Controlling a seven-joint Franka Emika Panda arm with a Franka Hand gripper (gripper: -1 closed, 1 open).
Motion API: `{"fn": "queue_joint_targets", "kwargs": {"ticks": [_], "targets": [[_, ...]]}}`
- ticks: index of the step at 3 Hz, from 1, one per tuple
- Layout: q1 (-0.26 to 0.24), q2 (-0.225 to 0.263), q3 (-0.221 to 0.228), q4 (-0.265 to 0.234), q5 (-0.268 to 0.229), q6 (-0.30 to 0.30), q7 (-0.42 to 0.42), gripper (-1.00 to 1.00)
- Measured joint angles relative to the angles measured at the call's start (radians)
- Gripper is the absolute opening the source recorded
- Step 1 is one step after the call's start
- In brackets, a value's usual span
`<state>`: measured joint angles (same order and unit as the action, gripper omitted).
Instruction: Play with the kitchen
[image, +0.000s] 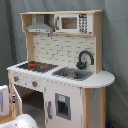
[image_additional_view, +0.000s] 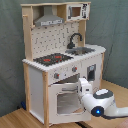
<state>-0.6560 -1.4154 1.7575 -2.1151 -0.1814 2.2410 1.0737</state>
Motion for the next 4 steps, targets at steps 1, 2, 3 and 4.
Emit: {"fn": "queue_joint_targets", "kwargs": {"ticks": [1, 2, 3, 4], "targets": [[0.006, -0.005, 0.0, -0.005, 0.0, 0.001, -0.024, 1.0], [0.044, -0.018, -0.001, -0.034, 0.005, 0.011, -0.119, 1.0], [0.086, -0.027, -0.005, -0.065, 0.019, 0.027, -0.216, 1.0], [0.126, -0.039, -0.011, -0.095, 0.034, 0.041, -0.31, 1.0]]}}
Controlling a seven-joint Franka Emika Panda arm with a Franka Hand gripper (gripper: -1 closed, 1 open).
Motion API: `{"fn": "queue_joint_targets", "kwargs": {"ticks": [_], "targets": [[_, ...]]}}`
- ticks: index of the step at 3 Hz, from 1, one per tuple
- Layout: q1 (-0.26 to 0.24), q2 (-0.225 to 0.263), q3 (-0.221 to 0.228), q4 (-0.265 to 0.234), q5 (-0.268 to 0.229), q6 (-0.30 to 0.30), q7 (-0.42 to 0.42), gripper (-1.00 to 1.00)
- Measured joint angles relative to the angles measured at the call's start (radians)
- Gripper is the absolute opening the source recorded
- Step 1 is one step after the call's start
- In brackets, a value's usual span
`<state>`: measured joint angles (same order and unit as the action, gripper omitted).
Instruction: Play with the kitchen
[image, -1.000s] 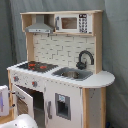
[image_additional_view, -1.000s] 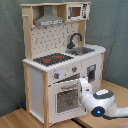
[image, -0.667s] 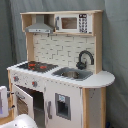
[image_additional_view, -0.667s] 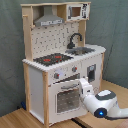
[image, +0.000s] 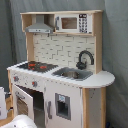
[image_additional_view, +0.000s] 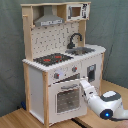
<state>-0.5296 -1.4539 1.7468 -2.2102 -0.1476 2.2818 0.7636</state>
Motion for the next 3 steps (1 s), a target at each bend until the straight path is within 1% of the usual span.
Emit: {"fn": "queue_joint_targets", "kwargs": {"ticks": [3], "targets": [[0.117, -0.025, -0.022, -0.09, 0.038, 0.044, -0.283, 1.0]]}}
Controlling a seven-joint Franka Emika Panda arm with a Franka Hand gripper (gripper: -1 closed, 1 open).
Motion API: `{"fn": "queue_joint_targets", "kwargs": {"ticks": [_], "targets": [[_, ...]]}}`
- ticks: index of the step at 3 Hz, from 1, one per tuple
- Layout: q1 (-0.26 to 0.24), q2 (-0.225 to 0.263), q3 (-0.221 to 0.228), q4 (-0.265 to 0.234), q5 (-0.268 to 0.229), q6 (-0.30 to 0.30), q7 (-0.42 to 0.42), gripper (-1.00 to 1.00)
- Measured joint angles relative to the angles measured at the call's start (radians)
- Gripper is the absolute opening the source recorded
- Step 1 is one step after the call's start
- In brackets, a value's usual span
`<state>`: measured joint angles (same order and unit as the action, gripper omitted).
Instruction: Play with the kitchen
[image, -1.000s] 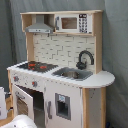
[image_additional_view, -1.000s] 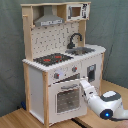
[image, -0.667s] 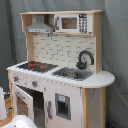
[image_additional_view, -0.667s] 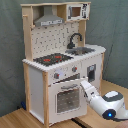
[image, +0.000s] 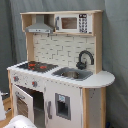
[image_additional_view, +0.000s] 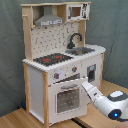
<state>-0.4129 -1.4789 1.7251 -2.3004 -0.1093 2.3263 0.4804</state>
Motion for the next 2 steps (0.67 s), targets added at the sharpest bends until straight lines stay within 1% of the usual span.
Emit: {"fn": "queue_joint_targets", "kwargs": {"ticks": [2], "targets": [[0.081, -0.017, -0.014, -0.06, 0.028, 0.029, -0.192, 1.0]]}}
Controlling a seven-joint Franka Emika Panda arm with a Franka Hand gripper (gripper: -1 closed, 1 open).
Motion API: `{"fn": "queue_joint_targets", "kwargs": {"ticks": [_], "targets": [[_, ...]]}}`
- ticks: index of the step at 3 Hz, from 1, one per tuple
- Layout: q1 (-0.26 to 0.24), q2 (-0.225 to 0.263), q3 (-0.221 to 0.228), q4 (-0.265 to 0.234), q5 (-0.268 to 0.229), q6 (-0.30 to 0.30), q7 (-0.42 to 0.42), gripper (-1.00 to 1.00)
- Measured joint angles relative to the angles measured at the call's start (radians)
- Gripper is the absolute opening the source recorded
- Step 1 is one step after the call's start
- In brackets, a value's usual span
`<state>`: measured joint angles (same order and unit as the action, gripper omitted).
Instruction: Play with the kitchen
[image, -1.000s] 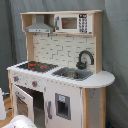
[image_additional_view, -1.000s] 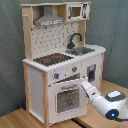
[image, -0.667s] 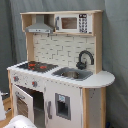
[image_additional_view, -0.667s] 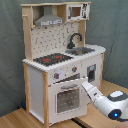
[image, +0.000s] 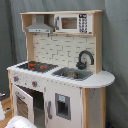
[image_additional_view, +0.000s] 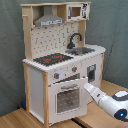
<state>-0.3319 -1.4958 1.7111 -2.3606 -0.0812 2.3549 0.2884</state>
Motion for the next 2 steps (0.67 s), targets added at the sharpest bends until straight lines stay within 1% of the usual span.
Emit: {"fn": "queue_joint_targets", "kwargs": {"ticks": [2], "targets": [[0.084, -0.016, -0.015, -0.062, 0.028, 0.032, -0.198, 1.0]]}}
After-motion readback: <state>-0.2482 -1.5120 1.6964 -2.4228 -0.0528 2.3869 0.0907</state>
